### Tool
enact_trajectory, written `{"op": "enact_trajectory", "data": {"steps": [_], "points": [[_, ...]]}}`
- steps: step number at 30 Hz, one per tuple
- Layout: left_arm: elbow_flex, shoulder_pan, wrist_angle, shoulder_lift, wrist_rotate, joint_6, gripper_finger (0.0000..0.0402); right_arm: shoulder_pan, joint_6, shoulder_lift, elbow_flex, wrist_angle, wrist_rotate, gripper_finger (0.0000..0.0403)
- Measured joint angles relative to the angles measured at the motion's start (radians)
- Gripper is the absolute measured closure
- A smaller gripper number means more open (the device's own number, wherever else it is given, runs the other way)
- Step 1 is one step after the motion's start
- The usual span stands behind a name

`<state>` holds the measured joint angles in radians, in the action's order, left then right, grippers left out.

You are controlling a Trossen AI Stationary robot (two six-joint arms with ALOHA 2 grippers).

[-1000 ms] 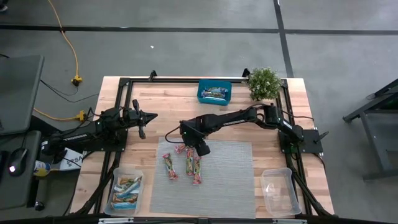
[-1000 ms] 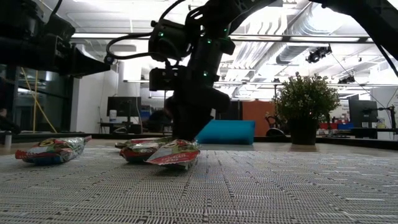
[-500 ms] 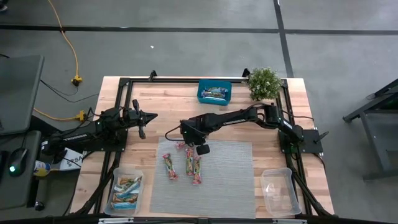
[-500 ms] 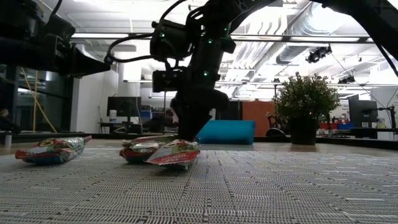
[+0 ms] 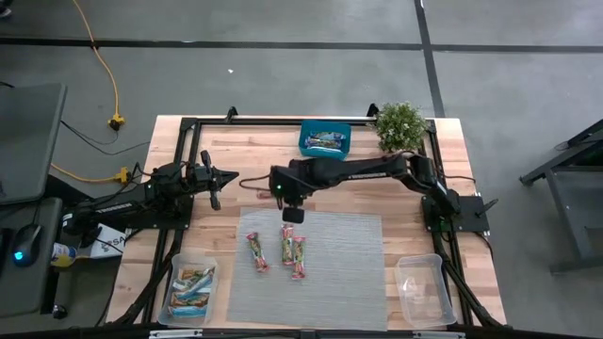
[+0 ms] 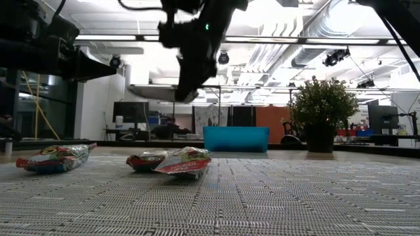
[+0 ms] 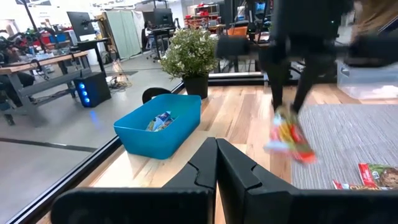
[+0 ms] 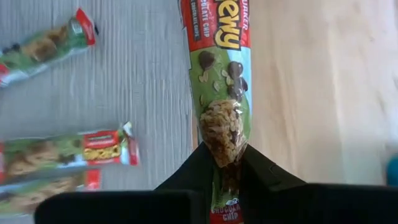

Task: Pick and place Granola Bars by type
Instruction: Put the red granola bar into the right transparent bin

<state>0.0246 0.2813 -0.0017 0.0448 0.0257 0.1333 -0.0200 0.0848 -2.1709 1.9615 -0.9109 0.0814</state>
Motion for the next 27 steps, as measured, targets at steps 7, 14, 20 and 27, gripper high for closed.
{"op": "enact_trajectory", "data": {"steps": [7,14,20,27], "points": [[0.0,0.0,0.0,0.0,0.0,0.0,0.0401,0.005,0.187,0.003,0.214,-0.309,-0.056,0.0367],[0.0,0.0,0.0,0.0,0.0,0.0,0.0401,0.046,0.231,0.002,0.395,-0.643,-0.151,0.037],[0.0,0.0,0.0,0.0,0.0,0.0,0.0401,0.119,0.261,0.139,0.232,-0.659,-0.234,0.0372],[0.0,0.0,0.0,0.0,0.0,0.0,0.0401,0.219,0.436,0.361,-0.093,-0.66,-0.197,0.0373]]}}
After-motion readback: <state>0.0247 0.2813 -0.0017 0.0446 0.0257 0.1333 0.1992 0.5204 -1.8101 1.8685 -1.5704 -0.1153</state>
